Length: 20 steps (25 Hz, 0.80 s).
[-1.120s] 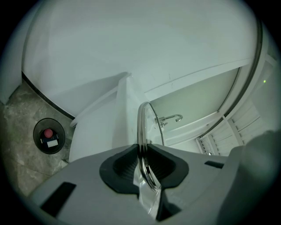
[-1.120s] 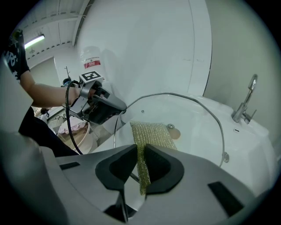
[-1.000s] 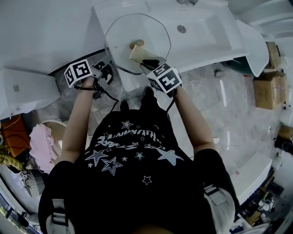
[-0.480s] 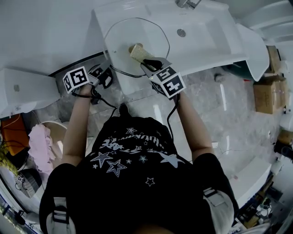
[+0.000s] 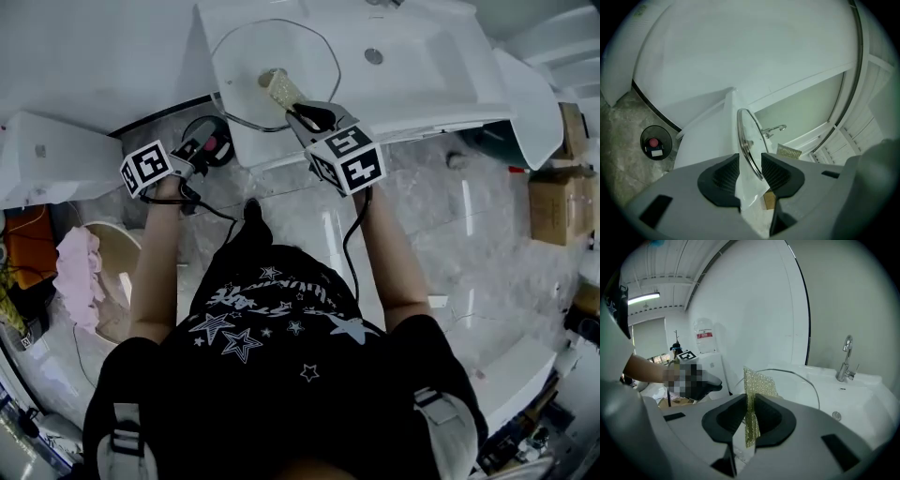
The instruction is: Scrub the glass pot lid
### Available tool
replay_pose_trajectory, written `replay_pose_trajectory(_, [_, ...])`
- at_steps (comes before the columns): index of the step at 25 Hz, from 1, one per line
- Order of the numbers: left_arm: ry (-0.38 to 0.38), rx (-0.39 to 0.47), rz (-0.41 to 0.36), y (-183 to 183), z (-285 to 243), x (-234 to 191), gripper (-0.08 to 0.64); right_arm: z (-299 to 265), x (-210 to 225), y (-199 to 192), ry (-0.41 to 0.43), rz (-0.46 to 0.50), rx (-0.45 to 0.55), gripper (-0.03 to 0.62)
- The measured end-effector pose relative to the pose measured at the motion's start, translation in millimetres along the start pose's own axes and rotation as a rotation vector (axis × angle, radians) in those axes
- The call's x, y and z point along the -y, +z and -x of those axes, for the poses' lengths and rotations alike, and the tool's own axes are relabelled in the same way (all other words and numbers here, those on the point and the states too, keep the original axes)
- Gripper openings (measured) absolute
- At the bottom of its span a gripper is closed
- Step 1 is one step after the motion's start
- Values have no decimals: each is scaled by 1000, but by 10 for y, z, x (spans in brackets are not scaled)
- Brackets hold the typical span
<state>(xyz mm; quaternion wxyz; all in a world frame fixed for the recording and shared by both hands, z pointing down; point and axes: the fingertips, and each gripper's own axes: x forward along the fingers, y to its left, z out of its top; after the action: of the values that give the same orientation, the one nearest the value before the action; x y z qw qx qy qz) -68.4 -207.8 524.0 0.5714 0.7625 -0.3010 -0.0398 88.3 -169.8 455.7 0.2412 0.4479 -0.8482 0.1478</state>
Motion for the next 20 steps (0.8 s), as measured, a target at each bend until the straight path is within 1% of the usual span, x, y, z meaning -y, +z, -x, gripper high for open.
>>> replay_pose_trajectory(5, [-7, 8, -33, -396, 212, 236, 127, 389, -176, -156, -1, -21, 28, 58])
replay_pose_trajectory(10, [-19, 22, -73, -754, 388, 474, 127, 746, -322, -402, -17, -41, 31, 58])
replay_pose_trajectory(14, [-27, 22, -80, -1020, 530, 628, 124, 1017, -465, -552, -27, -51, 34, 57])
replay_pose_trajectory(19, [-47, 13, -116, -1331, 656, 838, 101, 1333, -609, -687, -40, -68, 53, 55])
replay_pose_trajectory(20, [-49, 15, -127, -1384, 681, 876, 85, 1388, -638, -720, -43, -69, 54, 55])
